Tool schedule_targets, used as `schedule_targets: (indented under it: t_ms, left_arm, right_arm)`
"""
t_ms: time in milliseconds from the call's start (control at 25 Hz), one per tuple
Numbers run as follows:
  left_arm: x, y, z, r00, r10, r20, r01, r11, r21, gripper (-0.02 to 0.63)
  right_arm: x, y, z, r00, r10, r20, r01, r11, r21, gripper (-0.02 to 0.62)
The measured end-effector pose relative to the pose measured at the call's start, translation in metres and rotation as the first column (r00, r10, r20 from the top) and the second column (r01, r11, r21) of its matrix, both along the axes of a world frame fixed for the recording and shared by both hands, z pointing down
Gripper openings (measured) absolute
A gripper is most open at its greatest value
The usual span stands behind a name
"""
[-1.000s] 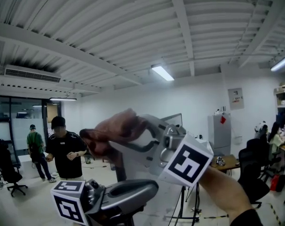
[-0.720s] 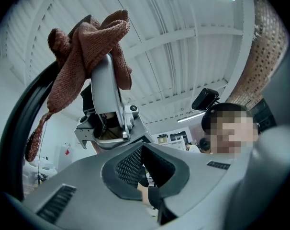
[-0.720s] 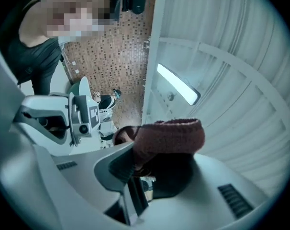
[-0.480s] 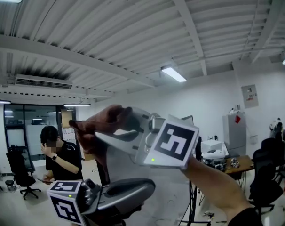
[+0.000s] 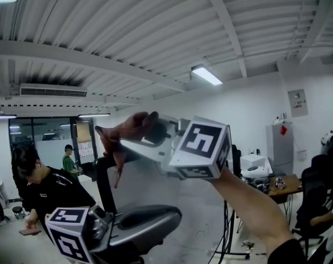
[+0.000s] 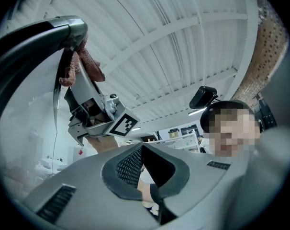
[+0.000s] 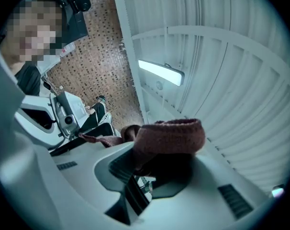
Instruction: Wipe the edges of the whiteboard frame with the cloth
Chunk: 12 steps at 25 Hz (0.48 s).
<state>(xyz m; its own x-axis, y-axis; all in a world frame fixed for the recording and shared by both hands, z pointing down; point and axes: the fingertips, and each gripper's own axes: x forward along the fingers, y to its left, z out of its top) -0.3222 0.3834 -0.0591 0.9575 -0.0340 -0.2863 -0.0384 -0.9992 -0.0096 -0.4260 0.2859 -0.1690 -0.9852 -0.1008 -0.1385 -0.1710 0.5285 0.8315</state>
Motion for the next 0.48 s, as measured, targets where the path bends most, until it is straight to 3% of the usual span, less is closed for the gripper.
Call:
schedule_targets:
  t_ms: [480]
  left_arm:
    - [0.046,-0.039,-0.005,0.996,-0.086,-0.019,0.084,0.994,-0.076,-0.003]
  right_arm:
    - [0.021,-0.032,0.006,0.997,0.020,-0.080,-0.023,0.999,-0.040,0.087]
